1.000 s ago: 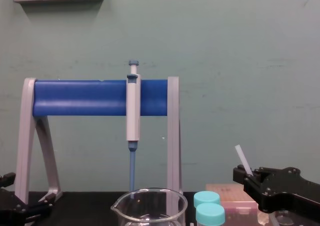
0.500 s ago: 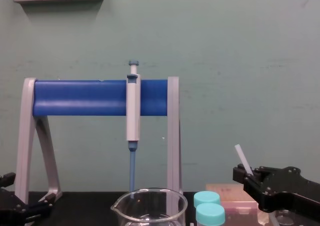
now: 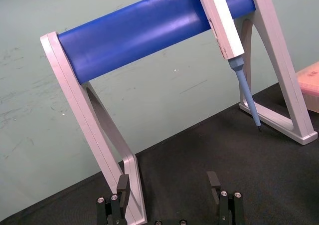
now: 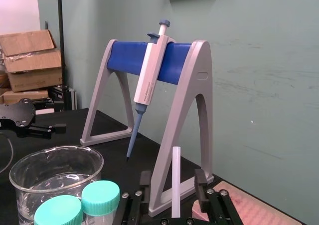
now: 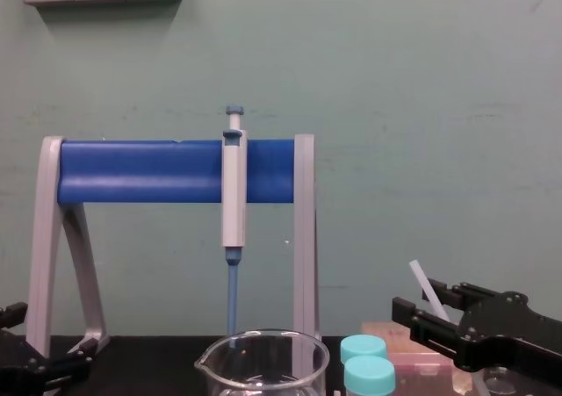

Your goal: Pick up the stirring rod with one hand, then place it down.

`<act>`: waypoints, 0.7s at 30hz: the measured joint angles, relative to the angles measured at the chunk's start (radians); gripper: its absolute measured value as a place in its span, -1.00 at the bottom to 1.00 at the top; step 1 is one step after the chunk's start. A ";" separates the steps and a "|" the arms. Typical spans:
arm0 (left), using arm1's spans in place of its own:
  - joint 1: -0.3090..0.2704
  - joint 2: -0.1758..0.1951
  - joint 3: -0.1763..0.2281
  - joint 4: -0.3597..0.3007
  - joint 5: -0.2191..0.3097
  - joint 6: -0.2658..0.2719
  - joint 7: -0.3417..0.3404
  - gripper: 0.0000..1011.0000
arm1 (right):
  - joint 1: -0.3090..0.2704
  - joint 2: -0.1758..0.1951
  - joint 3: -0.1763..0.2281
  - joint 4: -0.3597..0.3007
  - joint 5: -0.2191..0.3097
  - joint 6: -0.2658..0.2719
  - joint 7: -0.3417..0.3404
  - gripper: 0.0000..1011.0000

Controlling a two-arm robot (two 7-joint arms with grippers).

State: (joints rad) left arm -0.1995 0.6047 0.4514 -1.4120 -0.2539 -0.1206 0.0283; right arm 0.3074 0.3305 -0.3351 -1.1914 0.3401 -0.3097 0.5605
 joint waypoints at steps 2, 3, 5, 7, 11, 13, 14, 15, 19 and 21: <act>0.000 0.000 0.000 0.000 0.000 0.000 0.000 0.98 | 0.000 0.000 0.000 0.000 0.000 0.000 0.000 0.21; 0.000 0.000 0.000 0.000 0.000 0.000 0.000 0.98 | 0.000 0.000 0.000 0.000 0.000 0.000 0.000 0.24; 0.000 0.000 0.000 0.000 0.000 0.000 0.000 0.98 | 0.000 0.000 0.000 0.000 0.000 0.000 0.000 0.41; 0.000 0.000 0.000 0.000 0.000 0.000 0.000 0.98 | 0.000 0.000 0.000 0.000 0.000 0.000 0.001 0.49; 0.000 0.000 0.000 0.000 0.000 0.000 0.000 0.98 | 0.000 0.000 0.000 0.000 0.000 0.000 0.001 0.71; 0.000 0.000 0.000 0.000 0.000 0.000 0.000 0.98 | 0.000 0.000 0.000 0.000 0.000 0.000 0.001 0.84; 0.000 0.000 0.000 0.000 0.000 0.000 0.000 0.98 | 0.000 0.000 0.000 0.000 0.000 0.000 0.001 0.91; 0.000 0.000 0.000 0.000 0.000 0.000 0.000 0.98 | 0.000 0.000 0.000 0.000 0.000 0.000 0.001 0.95; 0.000 0.000 0.000 0.000 0.000 0.000 0.000 0.98 | 0.000 0.000 0.000 0.000 0.000 0.000 0.001 0.98; 0.000 0.000 0.000 0.000 0.000 0.000 0.000 0.98 | 0.000 0.000 0.000 0.000 0.000 0.000 0.001 0.98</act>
State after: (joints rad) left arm -0.1995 0.6047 0.4514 -1.4120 -0.2539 -0.1206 0.0283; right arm 0.3074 0.3305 -0.3351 -1.1913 0.3401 -0.3096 0.5610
